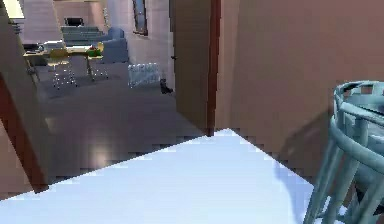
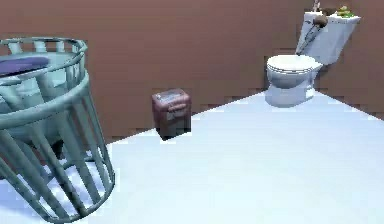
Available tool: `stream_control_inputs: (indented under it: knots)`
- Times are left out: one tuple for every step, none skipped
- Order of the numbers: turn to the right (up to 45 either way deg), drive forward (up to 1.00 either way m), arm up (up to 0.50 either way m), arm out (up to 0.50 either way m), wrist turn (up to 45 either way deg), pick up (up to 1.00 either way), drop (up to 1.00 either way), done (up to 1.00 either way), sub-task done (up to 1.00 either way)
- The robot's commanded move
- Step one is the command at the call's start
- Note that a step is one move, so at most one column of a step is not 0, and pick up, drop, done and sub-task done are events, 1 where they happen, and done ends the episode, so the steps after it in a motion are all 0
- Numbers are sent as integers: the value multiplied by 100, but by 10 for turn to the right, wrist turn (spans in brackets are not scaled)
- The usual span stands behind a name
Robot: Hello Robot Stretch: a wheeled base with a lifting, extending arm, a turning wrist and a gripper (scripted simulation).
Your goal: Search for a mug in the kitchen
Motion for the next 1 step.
stream_control_inputs:
  knots:
    - [-240,0,0,0,0,0,0,0,0]
